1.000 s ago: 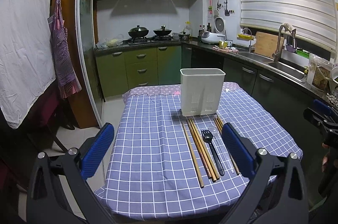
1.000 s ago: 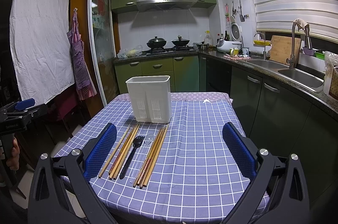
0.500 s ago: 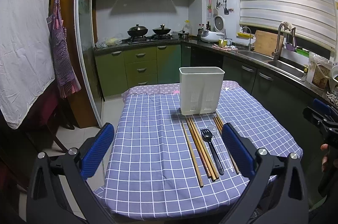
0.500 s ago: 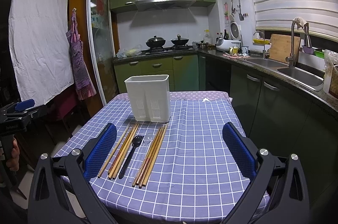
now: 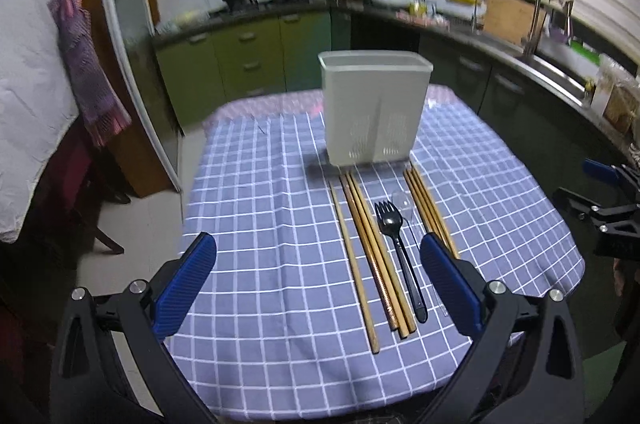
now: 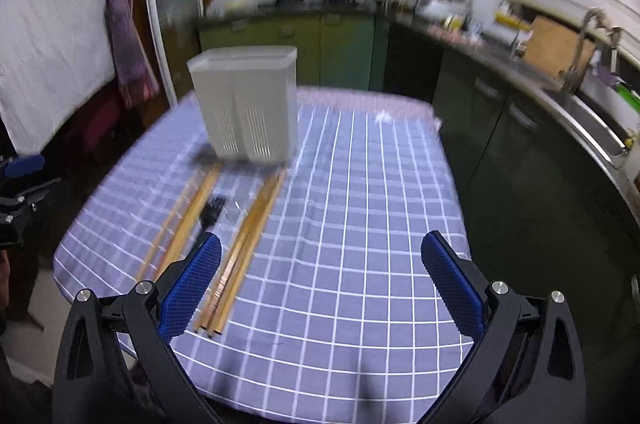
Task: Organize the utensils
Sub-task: 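Grasp the black fork with the left gripper while the right gripper grasps the clear spoon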
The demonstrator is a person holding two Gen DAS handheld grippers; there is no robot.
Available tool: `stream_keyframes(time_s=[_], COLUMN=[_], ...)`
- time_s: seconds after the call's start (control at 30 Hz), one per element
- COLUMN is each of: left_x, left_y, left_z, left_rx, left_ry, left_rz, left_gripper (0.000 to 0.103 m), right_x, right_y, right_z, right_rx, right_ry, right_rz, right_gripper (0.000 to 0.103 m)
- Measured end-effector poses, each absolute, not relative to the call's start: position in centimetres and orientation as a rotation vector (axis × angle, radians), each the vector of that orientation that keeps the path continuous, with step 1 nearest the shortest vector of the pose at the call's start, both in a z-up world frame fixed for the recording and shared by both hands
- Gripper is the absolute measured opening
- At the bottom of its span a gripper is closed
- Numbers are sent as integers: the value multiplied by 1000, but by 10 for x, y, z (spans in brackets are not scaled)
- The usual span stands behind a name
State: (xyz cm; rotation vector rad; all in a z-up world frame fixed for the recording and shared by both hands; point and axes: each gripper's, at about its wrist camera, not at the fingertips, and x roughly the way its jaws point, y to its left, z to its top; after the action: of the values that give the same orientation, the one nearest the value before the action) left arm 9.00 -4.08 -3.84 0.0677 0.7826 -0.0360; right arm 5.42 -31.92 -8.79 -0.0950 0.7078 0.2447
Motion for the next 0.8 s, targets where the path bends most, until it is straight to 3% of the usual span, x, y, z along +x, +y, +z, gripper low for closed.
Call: stream_keyframes(time_s=[0.13,0.2,0.27,0.33,0.47,0.53,0.6,0.8], left_x=[126,142,159,173,192,199,203,208], left_y=[-61,-71,-81,-89,-105,-107,-111,-125], left_z=[-61,-73,-84,-95,-121,-130,-136,-138], left_rx=[78,61,38,19,32,16,12,20], left_ry=[912,988,1072,1140,1253,1307,1337,1346], left_rz=[-81,-117,-150,-153,-142,-135,-137,-150], left_gripper=[97,91,71,61,53,36,35,28], right_x=[83,101,119,141,165,172,180,194], right_y=[-309,-305,-307,-309,-306,-301,-298,-297], right_z=[-99,-105,-108,-116,-133,-141,-150,-160], right_rx=[-129,-131,-129,-90,-73,-97,-97,-66], right_ry=[798,854,915,1004,1132,1174,1219,1257], right_rz=[282,295,285,296,323,321,326,347], right_gripper=[99,97,89,82,68,58,47,43])
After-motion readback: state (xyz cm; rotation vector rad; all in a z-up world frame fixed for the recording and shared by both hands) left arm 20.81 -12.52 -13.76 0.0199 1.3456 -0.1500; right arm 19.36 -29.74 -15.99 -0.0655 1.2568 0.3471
